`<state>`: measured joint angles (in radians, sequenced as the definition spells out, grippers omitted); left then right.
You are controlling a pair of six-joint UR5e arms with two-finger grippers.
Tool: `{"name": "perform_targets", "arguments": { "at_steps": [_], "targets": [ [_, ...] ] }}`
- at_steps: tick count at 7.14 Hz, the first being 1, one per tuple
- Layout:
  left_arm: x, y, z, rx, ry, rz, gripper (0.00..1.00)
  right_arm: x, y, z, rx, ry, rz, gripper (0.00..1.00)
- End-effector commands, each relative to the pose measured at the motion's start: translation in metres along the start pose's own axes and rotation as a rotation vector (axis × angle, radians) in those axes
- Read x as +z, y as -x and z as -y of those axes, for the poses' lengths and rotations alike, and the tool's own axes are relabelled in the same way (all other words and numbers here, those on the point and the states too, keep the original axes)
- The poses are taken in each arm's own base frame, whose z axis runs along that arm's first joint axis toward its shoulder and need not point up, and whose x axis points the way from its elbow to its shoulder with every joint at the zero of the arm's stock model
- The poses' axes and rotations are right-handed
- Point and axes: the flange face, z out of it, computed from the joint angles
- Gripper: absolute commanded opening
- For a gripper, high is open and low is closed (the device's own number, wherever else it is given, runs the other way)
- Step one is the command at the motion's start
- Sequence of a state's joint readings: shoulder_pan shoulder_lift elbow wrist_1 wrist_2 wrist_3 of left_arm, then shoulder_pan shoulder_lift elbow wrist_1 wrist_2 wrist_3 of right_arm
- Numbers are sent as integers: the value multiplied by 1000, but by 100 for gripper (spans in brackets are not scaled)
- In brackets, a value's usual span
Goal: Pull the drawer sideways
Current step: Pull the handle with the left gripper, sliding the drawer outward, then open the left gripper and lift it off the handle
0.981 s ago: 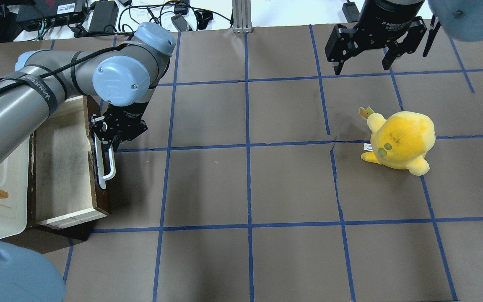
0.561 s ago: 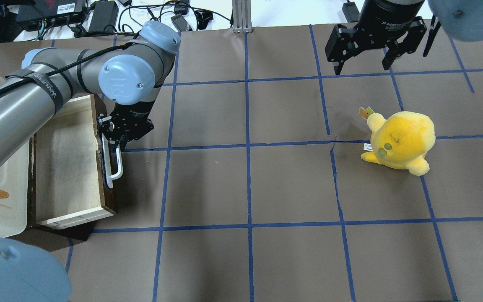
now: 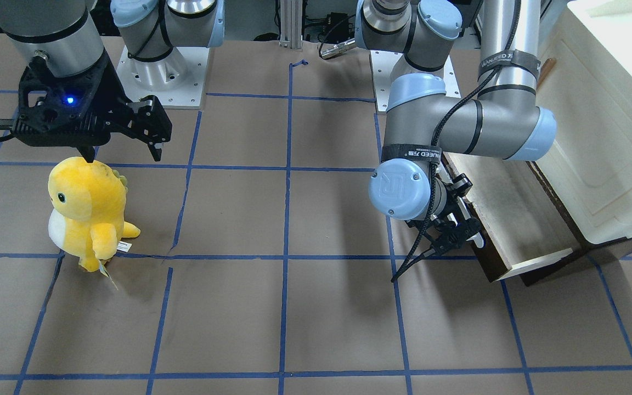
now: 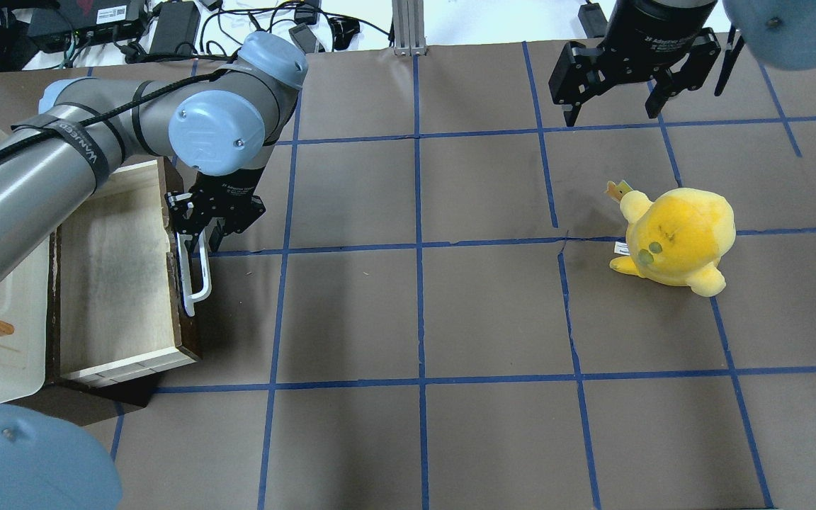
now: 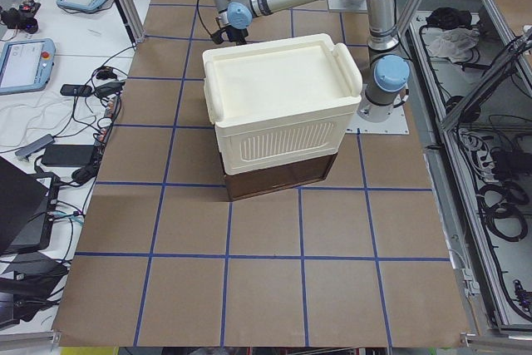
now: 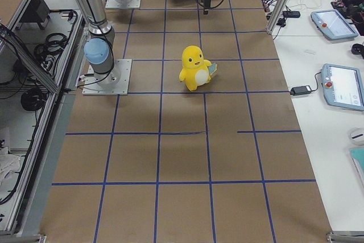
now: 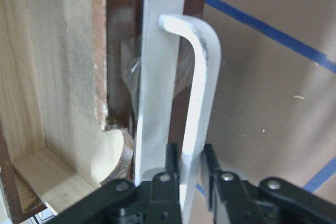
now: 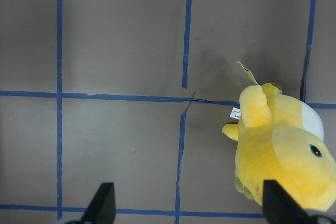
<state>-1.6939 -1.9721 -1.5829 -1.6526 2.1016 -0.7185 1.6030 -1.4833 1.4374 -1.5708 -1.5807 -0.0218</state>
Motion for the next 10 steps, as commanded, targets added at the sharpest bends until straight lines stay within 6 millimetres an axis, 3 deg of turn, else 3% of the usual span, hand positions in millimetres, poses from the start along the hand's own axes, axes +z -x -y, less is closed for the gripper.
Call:
{"name": "perform_targets", "arguments": {
  "at_steps": [1,2,3,5,6,8,9,10],
  "targets": [
    [-7,3,-2,-3,2,-27,100,0,0,0,0,0,1,100],
    [-22,8,-6,-7,4,-73,100,0,0,0,0,0,1,100],
    [-51,18,-5,56,-18,-156,100,0,0,0,0,0,1,100],
    [-116,57,-16,171,-103,-306,100,0,0,0,0,0,-1,100],
    [-138,66,-33,258,-67,-497,100,0,0,0,0,0,1,100],
    [-164,102,-40,291,-156,-601,100,0,0,0,0,0,-1,100],
    [-176,125,-54,354,-218,-619,100,0,0,0,0,0,-1,100],
    [-178,149,-60,393,-257,-627,100,0,0,0,0,0,1,100]
  ]
}}
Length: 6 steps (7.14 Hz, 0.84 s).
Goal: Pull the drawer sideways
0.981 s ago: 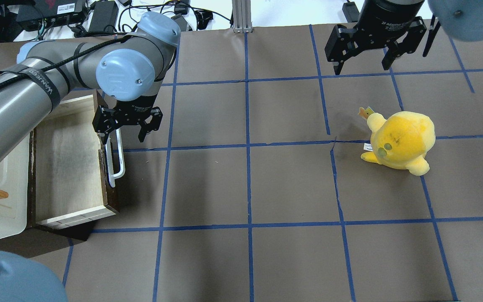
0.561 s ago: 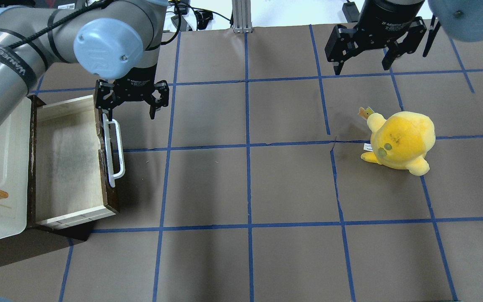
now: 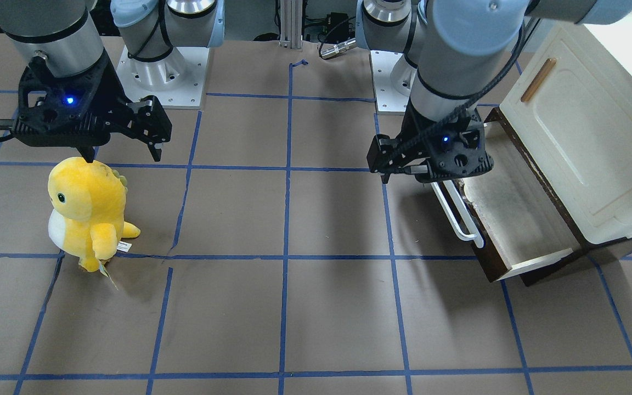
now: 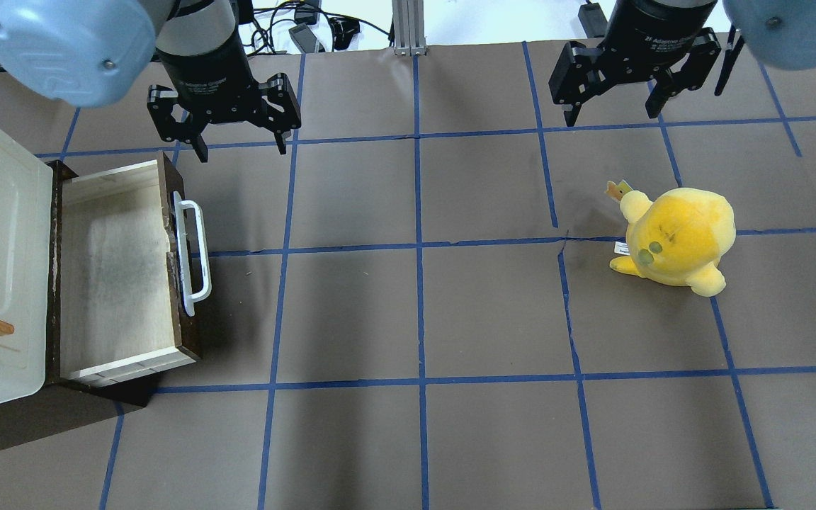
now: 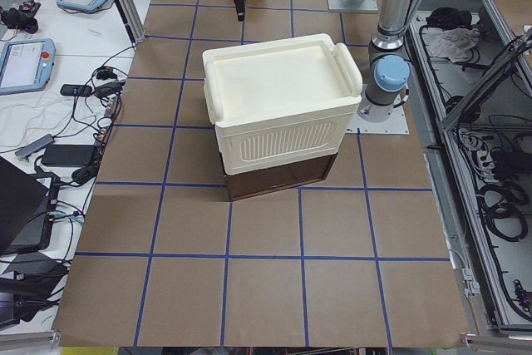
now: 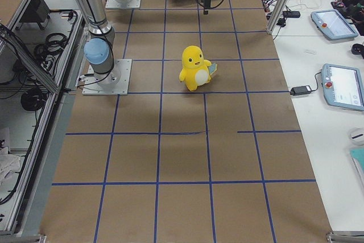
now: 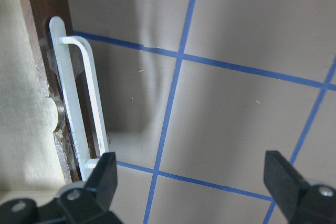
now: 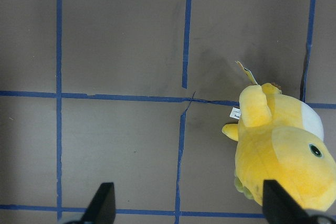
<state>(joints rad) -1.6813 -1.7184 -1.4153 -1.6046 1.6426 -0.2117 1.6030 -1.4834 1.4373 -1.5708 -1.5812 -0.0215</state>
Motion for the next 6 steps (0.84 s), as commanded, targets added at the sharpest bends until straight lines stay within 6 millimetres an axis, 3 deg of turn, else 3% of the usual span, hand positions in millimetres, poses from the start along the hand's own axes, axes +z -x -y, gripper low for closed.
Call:
{"name": "perform_targets", "arguments": {
  "at_steps": [1,4,6],
  "targets": [
    [-33,36,-19,71,-52,-18,100,0,0,0,0,0,1,100],
    [-35,79,-48,162,-50,-42,100,0,0,0,0,0,1,100],
    [-22,87,-54,162,-33,-49,100,0,0,0,0,0,1,100]
  ]
}}
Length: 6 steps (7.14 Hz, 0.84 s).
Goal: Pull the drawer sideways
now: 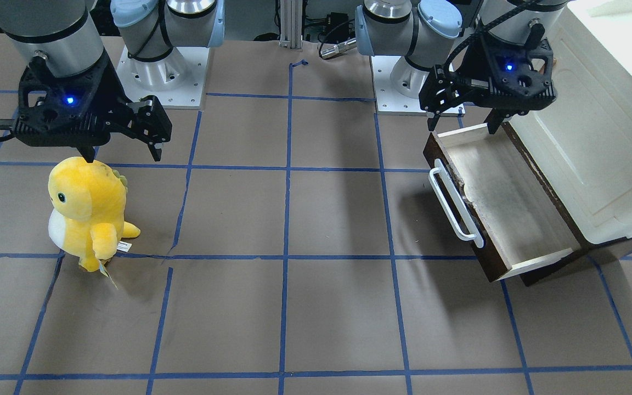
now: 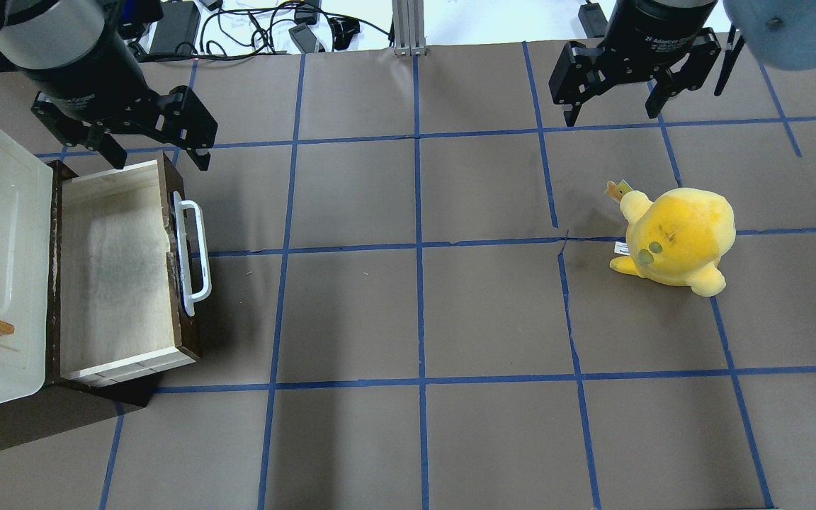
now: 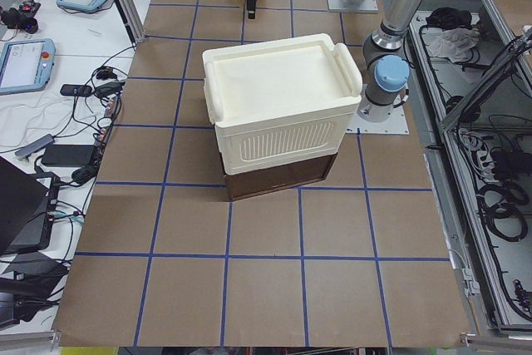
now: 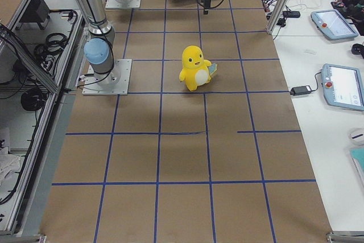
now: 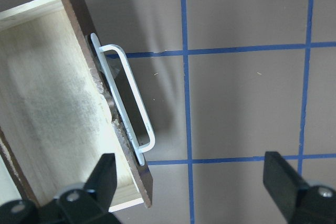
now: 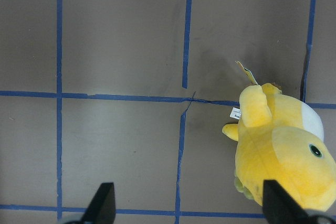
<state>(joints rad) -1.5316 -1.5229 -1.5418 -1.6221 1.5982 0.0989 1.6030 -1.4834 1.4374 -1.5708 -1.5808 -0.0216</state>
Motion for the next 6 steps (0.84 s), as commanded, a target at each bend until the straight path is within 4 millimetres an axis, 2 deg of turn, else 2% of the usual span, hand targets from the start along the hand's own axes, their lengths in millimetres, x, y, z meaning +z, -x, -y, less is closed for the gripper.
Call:
{"name": "perform_targets", "arguments": {
  "at_steps": [1,6],
  "targets": [
    [11,4,-8,4,16,-4,100,0,0,0,0,0,1,100],
    [5,1,-12,-10,2,-6,100,0,0,0,-1,0,1,100]
  ]
}}
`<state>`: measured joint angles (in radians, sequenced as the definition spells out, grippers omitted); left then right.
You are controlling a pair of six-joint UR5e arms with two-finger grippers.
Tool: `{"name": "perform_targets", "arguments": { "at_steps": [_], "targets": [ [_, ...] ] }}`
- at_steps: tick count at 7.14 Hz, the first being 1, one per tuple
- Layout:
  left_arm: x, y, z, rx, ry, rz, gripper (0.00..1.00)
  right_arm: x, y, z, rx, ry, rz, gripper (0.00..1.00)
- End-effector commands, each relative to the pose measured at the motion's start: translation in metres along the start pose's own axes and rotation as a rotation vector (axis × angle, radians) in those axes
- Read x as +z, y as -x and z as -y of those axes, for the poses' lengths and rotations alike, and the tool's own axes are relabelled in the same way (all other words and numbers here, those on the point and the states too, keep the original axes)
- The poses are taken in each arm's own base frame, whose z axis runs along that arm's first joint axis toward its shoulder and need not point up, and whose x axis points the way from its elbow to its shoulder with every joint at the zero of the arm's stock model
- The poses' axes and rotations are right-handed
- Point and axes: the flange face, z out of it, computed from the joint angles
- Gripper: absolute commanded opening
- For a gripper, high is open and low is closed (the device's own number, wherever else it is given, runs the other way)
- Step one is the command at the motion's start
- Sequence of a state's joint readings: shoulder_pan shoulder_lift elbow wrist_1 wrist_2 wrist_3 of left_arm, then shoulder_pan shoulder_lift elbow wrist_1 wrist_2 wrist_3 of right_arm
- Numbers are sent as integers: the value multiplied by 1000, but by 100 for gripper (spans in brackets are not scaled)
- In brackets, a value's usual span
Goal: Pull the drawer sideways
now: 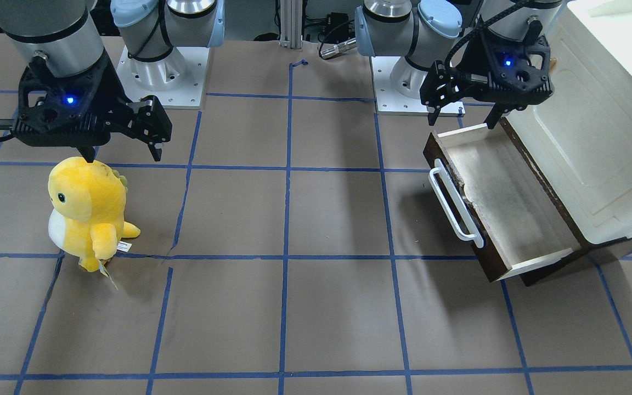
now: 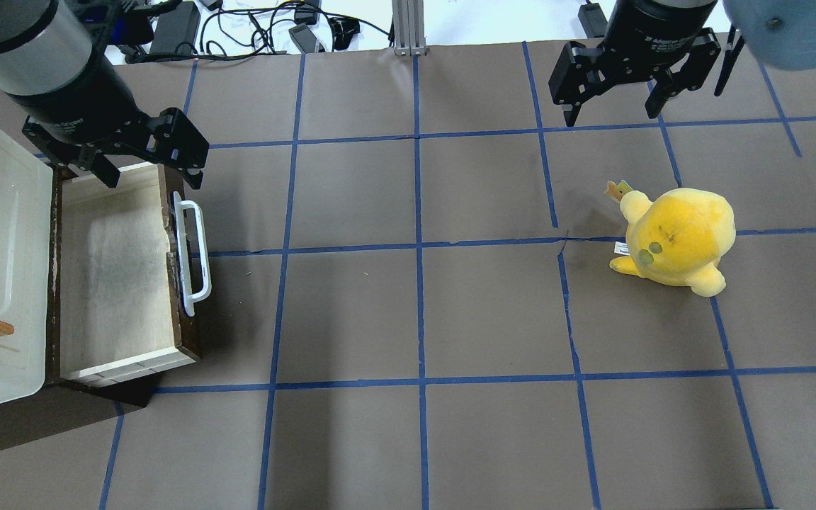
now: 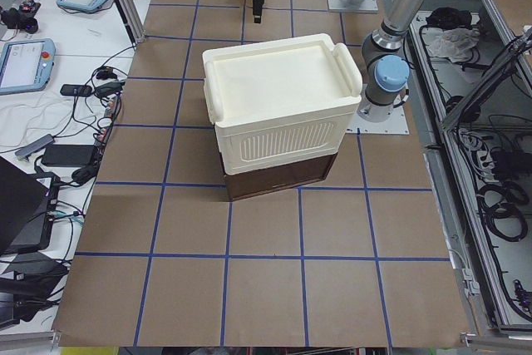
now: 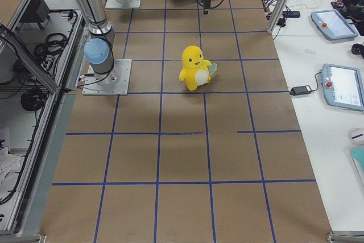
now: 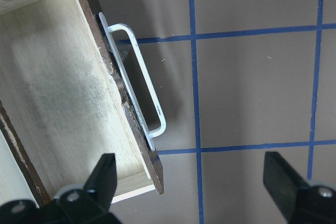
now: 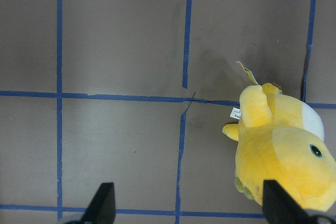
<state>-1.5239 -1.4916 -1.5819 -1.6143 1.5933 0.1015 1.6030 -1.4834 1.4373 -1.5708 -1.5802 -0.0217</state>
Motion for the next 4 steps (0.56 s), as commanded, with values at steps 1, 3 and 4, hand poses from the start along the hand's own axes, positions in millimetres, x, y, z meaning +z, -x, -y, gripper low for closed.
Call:
{"name": "perform_targets", "arguments": {
  "at_steps": [1,3,4],
  "targets": [
    [1,0,0,-9,1,-1,100,0,0,0,0,0,0,100],
    [3,-1,1,-15,4,-2,100,0,0,0,0,0,0,100],
    [3,-1,1,-16,4,-2,100,0,0,0,0,0,-1,100]
  ]
}}
